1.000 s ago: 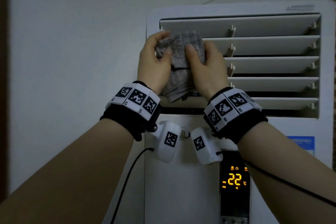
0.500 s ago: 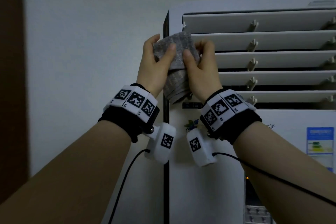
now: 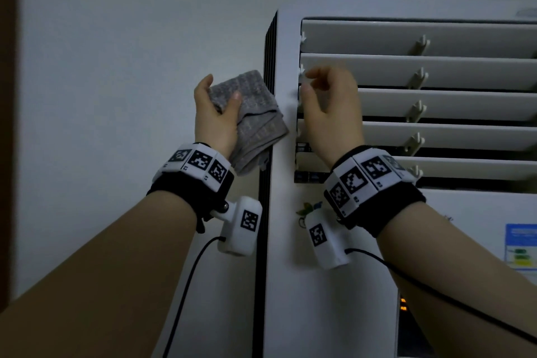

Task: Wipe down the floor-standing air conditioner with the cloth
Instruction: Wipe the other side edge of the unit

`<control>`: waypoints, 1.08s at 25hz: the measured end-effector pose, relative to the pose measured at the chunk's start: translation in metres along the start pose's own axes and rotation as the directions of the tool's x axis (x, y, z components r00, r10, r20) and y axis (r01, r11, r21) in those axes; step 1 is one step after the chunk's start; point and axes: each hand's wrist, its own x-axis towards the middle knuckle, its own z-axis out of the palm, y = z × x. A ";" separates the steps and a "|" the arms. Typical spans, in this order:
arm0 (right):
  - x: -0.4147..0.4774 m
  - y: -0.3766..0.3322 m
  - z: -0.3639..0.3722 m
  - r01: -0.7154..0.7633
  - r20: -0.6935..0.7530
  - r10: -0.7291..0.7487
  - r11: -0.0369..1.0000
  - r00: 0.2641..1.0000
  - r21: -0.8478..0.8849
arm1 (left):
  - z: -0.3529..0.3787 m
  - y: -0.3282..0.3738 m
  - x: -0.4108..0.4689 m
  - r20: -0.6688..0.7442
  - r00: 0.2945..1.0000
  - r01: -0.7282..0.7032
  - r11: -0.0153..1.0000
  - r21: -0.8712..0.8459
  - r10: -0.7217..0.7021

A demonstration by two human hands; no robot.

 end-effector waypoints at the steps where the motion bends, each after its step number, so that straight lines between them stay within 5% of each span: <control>1: 0.001 0.004 0.003 0.006 0.001 -0.006 0.999 1.000 -0.051 | 0.002 -0.004 0.004 0.005 1.000 0.002 1.000 -0.001 -0.002; 7: 0.000 0.013 0.015 0.034 -0.087 -0.051 0.982 0.995 -0.185 | 0.024 -0.026 0.018 -0.063 0.998 0.017 0.985 0.170 -0.006; 12: 0.004 0.011 0.025 -0.017 -0.166 -0.022 0.973 0.986 -0.230 | 0.029 -0.037 0.027 0.011 0.989 -0.149 0.989 0.011 0.148; 18: 0.003 0.009 0.029 -0.060 -0.223 0.005 0.969 0.975 -0.241 | 0.031 -0.044 0.014 0.219 0.969 -0.046 0.954 -0.298 0.115; 22: 0.006 0.007 0.029 -0.089 -0.239 0.018 0.953 0.971 -0.290 | 0.035 -0.051 0.020 0.374 0.887 -0.187 0.951 -0.245 0.271; 27: 0.005 0.009 0.024 -0.037 -0.175 -0.034 0.922 0.984 -0.385 | 0.046 -0.056 0.026 0.236 0.944 -0.199 0.969 -0.146 0.229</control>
